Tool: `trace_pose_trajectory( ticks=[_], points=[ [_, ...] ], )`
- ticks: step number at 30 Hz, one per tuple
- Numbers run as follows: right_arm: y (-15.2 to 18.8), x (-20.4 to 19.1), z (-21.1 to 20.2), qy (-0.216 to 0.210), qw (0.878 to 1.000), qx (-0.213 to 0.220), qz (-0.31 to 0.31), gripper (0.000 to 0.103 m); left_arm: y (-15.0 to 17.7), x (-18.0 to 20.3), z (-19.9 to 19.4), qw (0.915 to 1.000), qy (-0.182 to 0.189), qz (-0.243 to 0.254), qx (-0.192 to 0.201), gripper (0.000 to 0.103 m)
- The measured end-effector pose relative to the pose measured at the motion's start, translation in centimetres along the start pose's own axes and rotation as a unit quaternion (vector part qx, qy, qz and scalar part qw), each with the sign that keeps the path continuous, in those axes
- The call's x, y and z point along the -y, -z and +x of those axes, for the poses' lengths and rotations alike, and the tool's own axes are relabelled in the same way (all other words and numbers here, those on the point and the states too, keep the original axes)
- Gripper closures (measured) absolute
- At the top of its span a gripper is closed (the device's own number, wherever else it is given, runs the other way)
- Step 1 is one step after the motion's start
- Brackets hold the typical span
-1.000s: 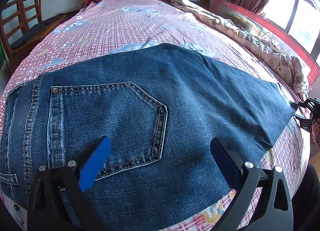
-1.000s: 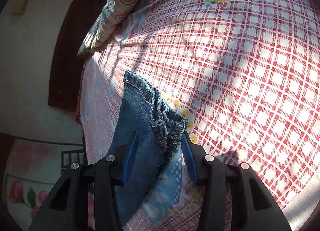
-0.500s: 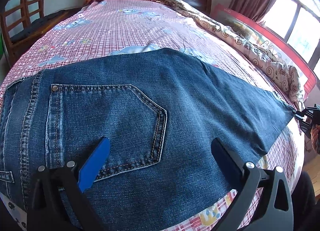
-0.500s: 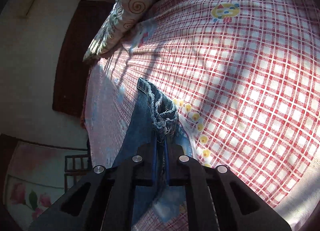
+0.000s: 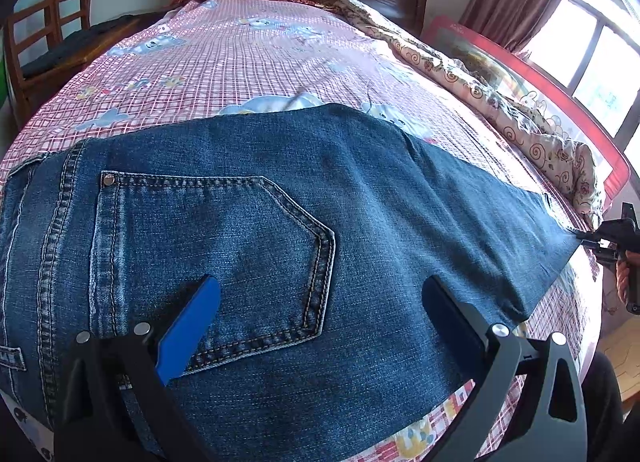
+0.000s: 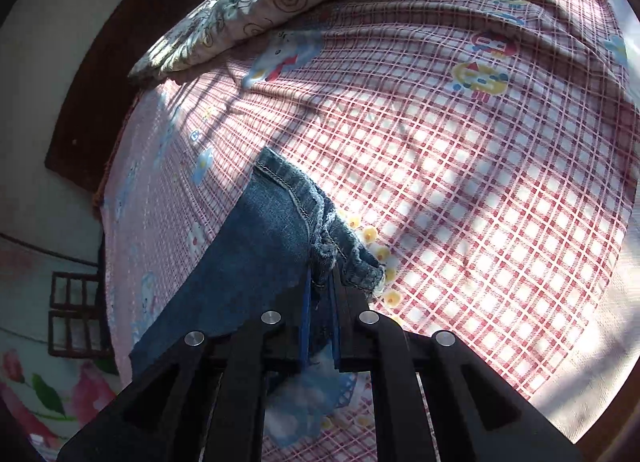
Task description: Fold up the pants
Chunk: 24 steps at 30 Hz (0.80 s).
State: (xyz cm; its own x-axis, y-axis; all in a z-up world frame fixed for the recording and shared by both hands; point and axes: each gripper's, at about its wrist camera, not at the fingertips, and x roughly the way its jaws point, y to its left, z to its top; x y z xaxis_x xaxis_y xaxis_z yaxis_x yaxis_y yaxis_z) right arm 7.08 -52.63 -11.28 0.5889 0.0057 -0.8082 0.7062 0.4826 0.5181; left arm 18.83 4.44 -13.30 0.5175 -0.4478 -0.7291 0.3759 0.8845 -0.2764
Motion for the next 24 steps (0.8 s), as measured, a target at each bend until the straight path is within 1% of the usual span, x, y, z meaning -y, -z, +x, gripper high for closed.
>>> trace_pose_trajectory(
  ticks=[1,2,3,4,6,10,12,14,18,19,21,22,24],
  points=[
    [0.2,0.5,0.1,0.005,1.000,0.008,-0.005,0.087,0.0,0.1,0.1,1.0000,-0.002,0.004,-0.001,0.002],
    [0.5,0.8,0.2,0.019,1.000,0.013,-0.010,0.075,0.0,0.2,0.1,1.0000,-0.004,0.008,-0.003,0.002],
    [0.6,1.1,0.2,0.028,0.999,0.019,-0.009,0.070,0.0,0.3,0.1,0.9999,-0.006,0.012,-0.005,0.002],
    [0.8,1.6,0.1,0.024,0.999,0.026,-0.004,0.066,0.0,0.3,0.2,0.9999,-0.007,0.014,-0.006,0.002],
    [0.9,2.1,0.4,0.025,0.999,0.025,0.000,0.066,0.0,0.4,0.2,0.9998,-0.007,0.014,-0.008,0.002],
    [0.7,2.1,0.7,-0.009,1.000,0.024,0.007,0.066,0.0,0.4,0.2,0.9998,-0.008,0.016,-0.009,0.002],
    [0.5,1.7,1.2,-0.014,1.000,0.014,0.002,0.066,0.0,0.4,0.2,0.9997,-0.011,0.018,-0.010,0.002],
    [0.4,1.5,1.7,-0.008,1.000,0.013,0.007,0.066,0.0,0.4,0.2,0.9997,-0.011,0.018,-0.009,0.002],
    [0.3,1.9,2.4,-0.021,0.999,0.014,0.034,0.066,0.1,0.3,0.1,0.9999,-0.008,0.013,-0.005,0.002],
    [0.3,2.1,2.5,-0.021,0.999,0.014,0.034,0.074,0.1,0.3,0.1,0.9999,-0.008,0.013,-0.003,0.002],
    [0.1,1.8,2.5,-0.002,1.000,0.009,0.010,0.077,0.2,0.4,0.2,0.9999,-0.008,0.013,-0.001,0.002],
    [0.0,1.6,2.4,-0.001,1.000,0.005,0.002,0.082,0.2,0.3,0.2,0.9999,-0.008,0.012,0.000,0.002],
    [-0.3,1.6,2.2,-0.019,1.000,-0.004,0.012,0.084,0.2,0.2,0.2,0.9999,-0.004,0.010,0.002,0.002]
  ],
)
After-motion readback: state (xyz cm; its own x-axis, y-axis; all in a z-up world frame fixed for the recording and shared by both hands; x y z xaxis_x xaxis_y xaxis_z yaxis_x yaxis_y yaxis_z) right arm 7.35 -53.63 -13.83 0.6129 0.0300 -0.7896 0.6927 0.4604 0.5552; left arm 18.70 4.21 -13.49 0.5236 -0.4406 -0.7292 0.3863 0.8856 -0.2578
